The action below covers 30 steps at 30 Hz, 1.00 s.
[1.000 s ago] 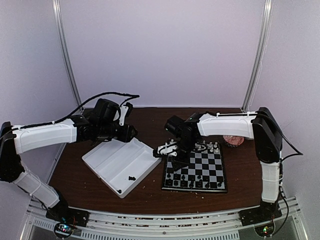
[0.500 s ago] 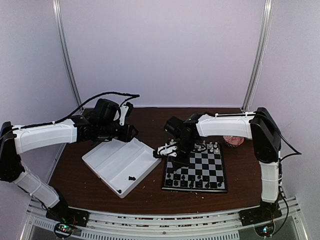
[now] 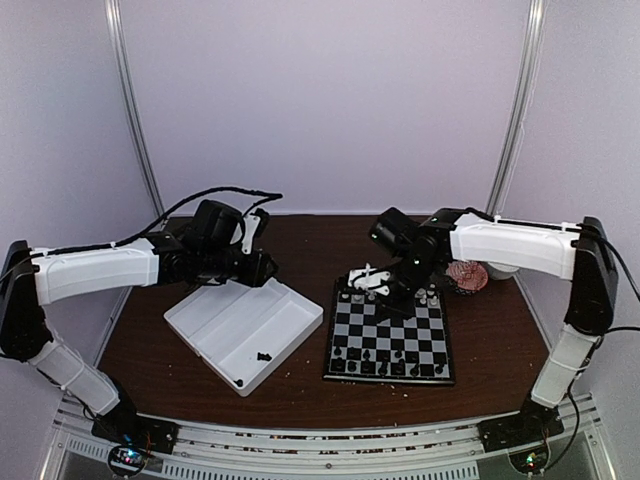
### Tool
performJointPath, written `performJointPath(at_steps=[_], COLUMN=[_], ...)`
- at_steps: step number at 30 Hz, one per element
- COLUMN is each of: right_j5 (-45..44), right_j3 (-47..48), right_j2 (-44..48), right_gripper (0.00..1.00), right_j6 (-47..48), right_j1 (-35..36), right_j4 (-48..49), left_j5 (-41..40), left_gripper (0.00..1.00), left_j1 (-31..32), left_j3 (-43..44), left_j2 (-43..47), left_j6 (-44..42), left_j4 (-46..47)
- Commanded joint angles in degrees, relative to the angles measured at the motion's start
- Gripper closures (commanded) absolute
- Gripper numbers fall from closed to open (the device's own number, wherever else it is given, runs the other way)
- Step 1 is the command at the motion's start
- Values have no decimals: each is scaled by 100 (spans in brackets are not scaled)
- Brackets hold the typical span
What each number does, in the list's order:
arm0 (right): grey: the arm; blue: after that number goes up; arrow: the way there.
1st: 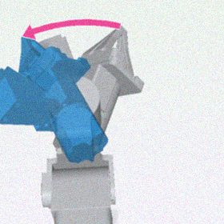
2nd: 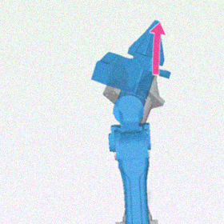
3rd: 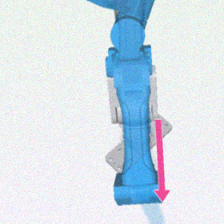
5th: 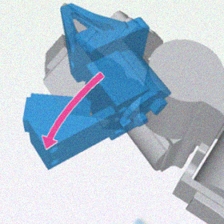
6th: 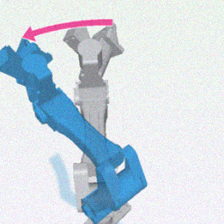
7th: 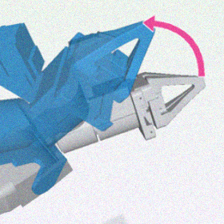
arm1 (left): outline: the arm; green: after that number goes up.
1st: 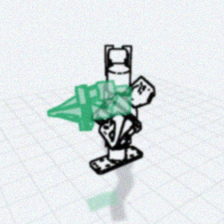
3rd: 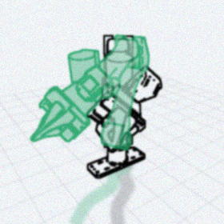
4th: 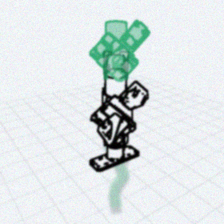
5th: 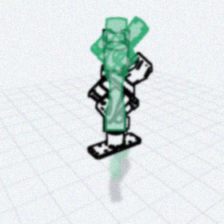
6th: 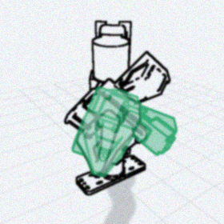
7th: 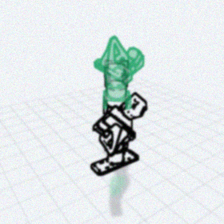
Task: Set up the chess pieces on the board
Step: Pick up the pawn from the chessboard, then place the pawn at b7.
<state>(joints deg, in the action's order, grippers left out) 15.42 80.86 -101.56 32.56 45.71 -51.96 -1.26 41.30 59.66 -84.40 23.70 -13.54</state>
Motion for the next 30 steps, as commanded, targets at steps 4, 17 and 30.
performJointPath(at_steps=[4, 17, 30], right_j5=[-206, -80, -37], right_j3=[-1424, -2661, -2853], right_j2=[1356, 1931, 1642], right_gripper=[93, 92, 92], right_j6=[52, 163, 159], right_j1=[-731, -838, -601], right_j4=[-123, 220, 499], left_j5=[101, 155, 141], left_gripper=[64, 64, 64], left_j1=[-17, -17, -16], left_j3=[145, 196, 96], left_j2=[-191, -317, -303], left_j6=[-47, -70, -29], left_j4=[119, 36, 53])
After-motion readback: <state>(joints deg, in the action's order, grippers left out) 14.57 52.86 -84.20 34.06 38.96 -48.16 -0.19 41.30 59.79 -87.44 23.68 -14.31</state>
